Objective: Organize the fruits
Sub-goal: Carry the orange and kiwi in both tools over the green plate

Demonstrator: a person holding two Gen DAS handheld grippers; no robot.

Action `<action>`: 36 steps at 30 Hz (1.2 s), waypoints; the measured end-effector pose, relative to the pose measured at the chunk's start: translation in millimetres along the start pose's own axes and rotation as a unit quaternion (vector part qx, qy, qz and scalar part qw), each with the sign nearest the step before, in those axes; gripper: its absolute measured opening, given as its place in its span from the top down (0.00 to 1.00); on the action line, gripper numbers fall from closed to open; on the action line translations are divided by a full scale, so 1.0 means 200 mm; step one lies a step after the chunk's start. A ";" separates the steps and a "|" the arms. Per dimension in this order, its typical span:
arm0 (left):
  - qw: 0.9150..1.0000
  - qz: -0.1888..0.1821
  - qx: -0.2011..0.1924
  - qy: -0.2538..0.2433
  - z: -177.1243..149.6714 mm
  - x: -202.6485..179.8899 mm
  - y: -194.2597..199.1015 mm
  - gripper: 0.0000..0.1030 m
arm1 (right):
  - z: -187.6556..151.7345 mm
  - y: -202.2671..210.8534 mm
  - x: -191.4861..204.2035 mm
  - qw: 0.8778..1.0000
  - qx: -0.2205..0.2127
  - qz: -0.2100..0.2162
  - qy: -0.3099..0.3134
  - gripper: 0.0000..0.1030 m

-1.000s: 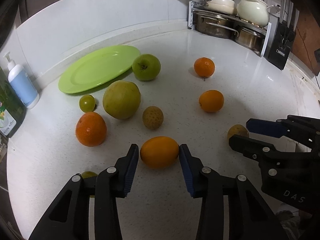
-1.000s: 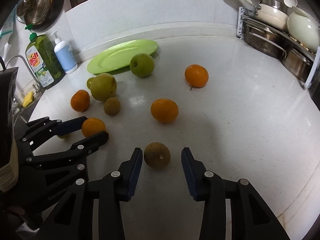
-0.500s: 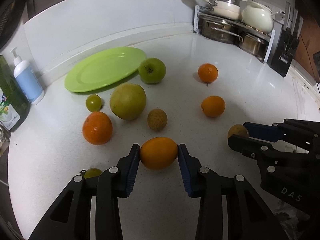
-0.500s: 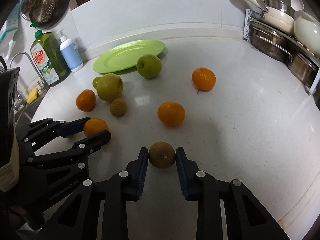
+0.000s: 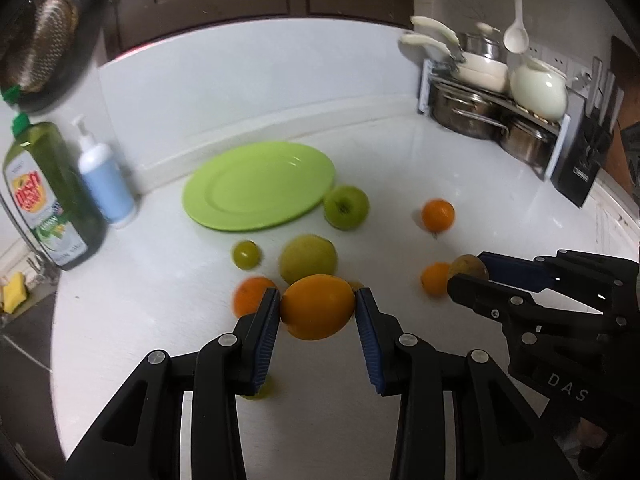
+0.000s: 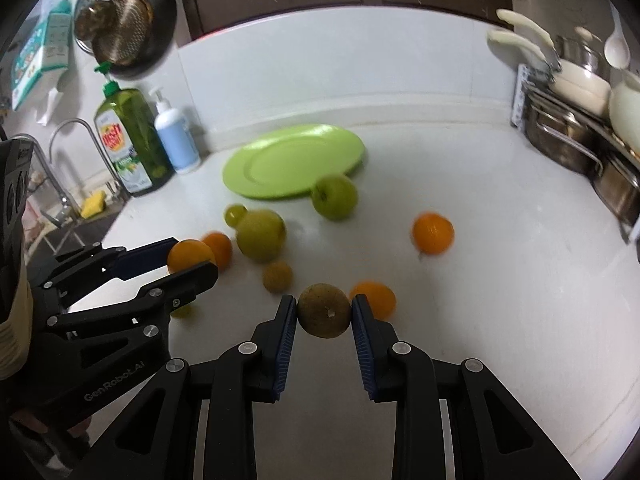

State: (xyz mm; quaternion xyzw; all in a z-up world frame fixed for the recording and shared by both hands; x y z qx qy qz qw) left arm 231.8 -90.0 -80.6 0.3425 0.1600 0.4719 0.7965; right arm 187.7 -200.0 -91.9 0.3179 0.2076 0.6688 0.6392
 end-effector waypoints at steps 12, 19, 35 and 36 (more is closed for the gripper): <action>0.998 0.036 -0.036 0.028 0.23 0.20 0.05 0.63 | 0.33 -0.03 0.14 0.998 -0.045 0.040 0.035 0.71; 0.997 0.046 -0.044 0.035 0.37 0.30 -0.02 0.63 | 0.53 -0.11 0.17 0.996 -0.056 0.050 0.053 0.71; 0.998 0.032 0.006 0.047 0.54 0.48 -0.49 0.63 | 0.80 -0.64 0.05 0.998 0.014 0.044 0.044 0.71; 0.998 0.030 0.011 0.048 0.54 0.49 -0.52 0.63 | 0.81 -0.68 0.04 0.998 0.021 0.043 0.039 0.71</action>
Point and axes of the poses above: each gripper's, at about its wrist camera, not at the fingertips, and y roughly against the way its jaws point, x to its left, z to its top, the point moved 6 cm from there along -y, roughly the way its jaws point, and after that the axes turned 3 degrees about z, right-handed, at the moved point
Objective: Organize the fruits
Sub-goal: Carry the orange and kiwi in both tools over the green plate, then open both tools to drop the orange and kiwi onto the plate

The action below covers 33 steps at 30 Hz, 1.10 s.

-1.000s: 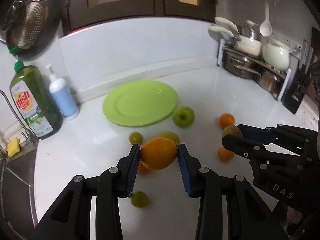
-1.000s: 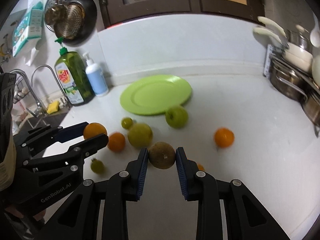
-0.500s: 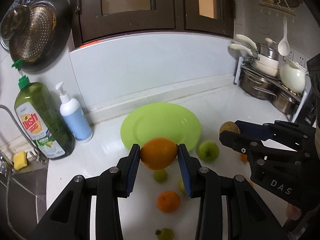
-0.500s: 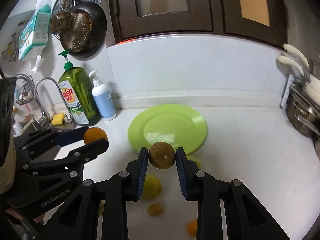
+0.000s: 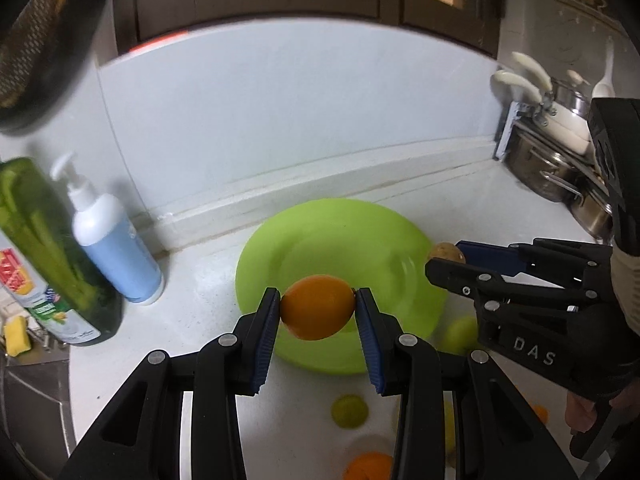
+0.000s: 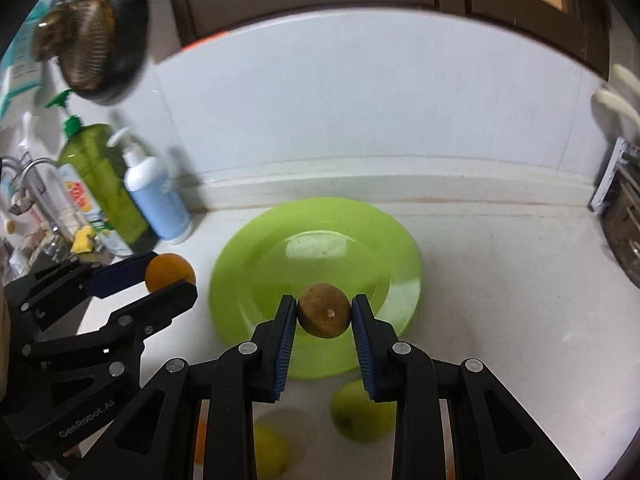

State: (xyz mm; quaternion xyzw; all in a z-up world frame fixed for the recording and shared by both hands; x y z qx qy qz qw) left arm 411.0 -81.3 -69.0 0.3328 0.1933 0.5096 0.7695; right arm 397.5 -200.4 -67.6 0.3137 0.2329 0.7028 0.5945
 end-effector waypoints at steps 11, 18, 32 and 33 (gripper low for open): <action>0.999 -0.008 0.048 0.011 -0.02 0.10 -0.29 0.63 | 0.08 -0.23 -0.05 0.998 0.053 -0.027 -0.015 0.71; 0.998 -0.007 0.059 0.002 -0.01 0.10 -0.35 0.63 | 0.06 -0.30 -0.06 0.996 0.078 -0.025 -0.023 0.71; 0.998 -0.005 0.058 0.011 -0.01 0.12 -0.33 0.61 | 0.06 -0.31 -0.05 0.996 0.076 -0.031 -0.018 0.70; 0.998 -0.003 0.057 0.012 -0.01 0.13 -0.32 0.61 | 0.06 -0.30 -0.04 0.997 0.073 -0.033 -0.015 0.70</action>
Point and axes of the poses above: each gripper's, at about its wrist camera, not at the fingertips, and y roughly against the way its jaws point, x to its left, z to its top, the point moved 6 cm from there along -y, roughly the way its jaws point, and after that the axes turned 3 degrees about z, right-handed, at the moved point
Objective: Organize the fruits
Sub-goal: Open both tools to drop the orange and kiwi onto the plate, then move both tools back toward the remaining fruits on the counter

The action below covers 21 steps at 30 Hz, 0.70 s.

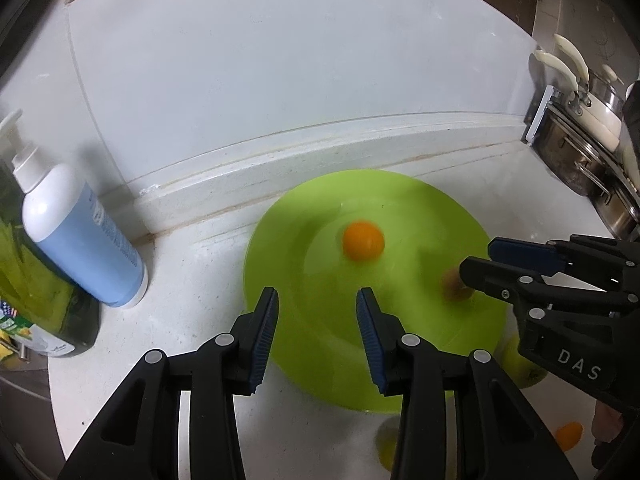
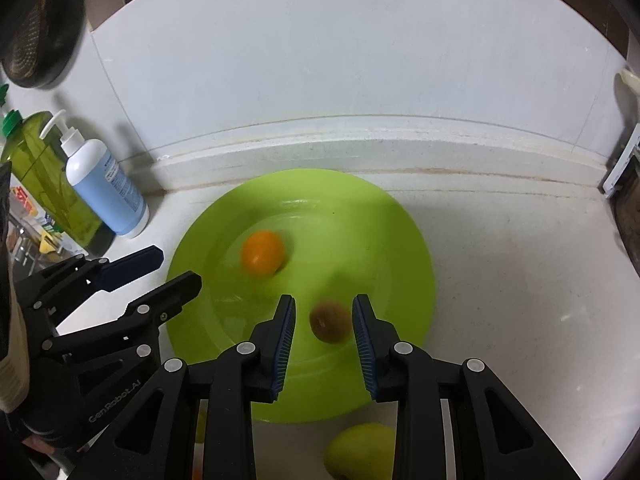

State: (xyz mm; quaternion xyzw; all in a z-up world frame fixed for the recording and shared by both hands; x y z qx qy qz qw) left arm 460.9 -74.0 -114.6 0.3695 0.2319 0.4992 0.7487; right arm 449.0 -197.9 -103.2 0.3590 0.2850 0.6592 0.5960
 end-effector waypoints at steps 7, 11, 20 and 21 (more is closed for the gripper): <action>1.000 0.006 -0.027 0.011 -0.02 0.03 0.17 0.53 | -0.02 0.15 0.05 0.999 -0.038 -0.008 0.005 0.63; 0.999 0.011 -0.050 0.015 -0.04 0.04 0.31 0.49 | -0.04 0.27 0.08 0.998 -0.065 -0.016 0.008 0.63; 0.995 0.029 -0.089 0.032 -0.15 0.06 0.60 0.42 | -0.16 0.55 0.17 0.993 -0.117 -0.020 0.009 0.55; 0.995 0.034 -0.093 0.032 -0.16 0.06 0.63 0.40 | -0.17 0.57 0.18 0.992 -0.121 -0.020 0.010 0.53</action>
Point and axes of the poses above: each gripper's, at about its wrist camera, not at the fingertips, and y roughly against the way its jaws point, x to its left, z to its top, the point moved 6 cm from there along -y, roughly the way its jaws point, and after that the axes turned 3 degrees about z, right-handed, at the moved point
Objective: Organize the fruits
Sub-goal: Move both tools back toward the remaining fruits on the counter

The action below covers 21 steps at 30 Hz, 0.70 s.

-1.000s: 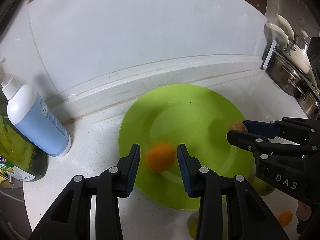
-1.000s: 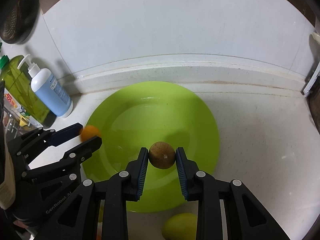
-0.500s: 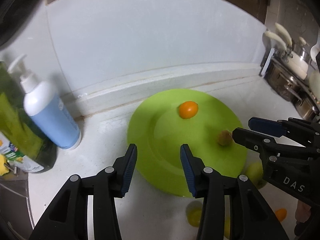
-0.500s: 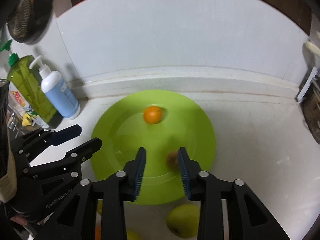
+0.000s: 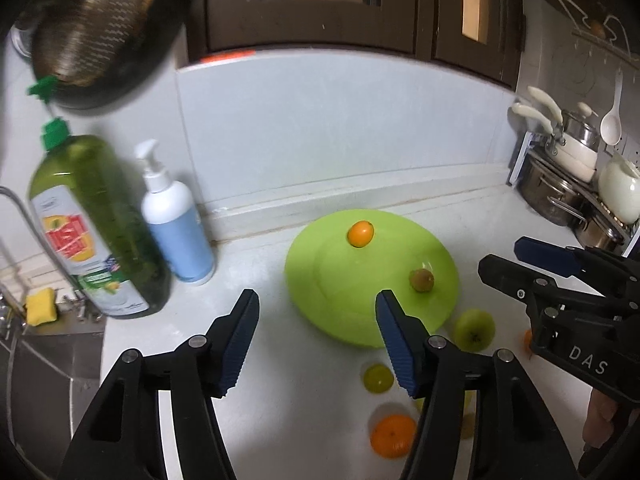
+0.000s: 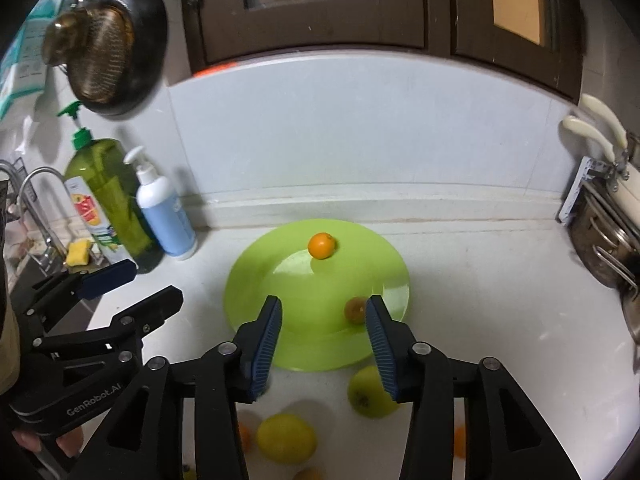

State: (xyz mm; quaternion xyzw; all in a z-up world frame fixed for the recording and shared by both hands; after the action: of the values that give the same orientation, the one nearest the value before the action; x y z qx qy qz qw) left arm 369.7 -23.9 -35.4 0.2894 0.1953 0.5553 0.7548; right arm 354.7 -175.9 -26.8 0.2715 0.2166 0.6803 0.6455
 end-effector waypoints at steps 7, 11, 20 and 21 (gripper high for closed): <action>1.000 0.012 -0.009 0.015 -0.12 0.03 0.18 0.37 | -0.09 0.20 0.07 0.999 -0.033 -0.021 0.015 0.44; 1.000 0.019 -0.009 0.018 -0.20 0.02 0.25 0.35 | -0.15 0.27 0.09 0.998 -0.043 -0.033 0.022 0.40; 0.999 0.017 0.001 0.032 -0.38 0.00 0.35 0.32 | -0.30 0.39 0.07 0.998 -0.049 -0.026 0.002 0.40; 0.999 0.017 0.003 0.033 -0.40 -0.01 0.36 0.32 | -0.32 0.40 0.07 0.998 -0.049 -0.028 0.000 0.40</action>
State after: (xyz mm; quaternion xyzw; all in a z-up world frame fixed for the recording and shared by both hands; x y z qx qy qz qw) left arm 268.7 8.1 -49.1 0.2768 0.2171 0.5764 0.7376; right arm 251.8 -165.0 -23.3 0.2335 0.1903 0.6718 0.6768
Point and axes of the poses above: each gripper's, at about its wrist camera, not at the fingertips, and y roughly against the way its jaws point, x to its left, z to its top, the point moved 6 cm from there along -y, roughly the way its jaws point, and after that the axes turned 3 degrees about z, right-handed, at the moved point
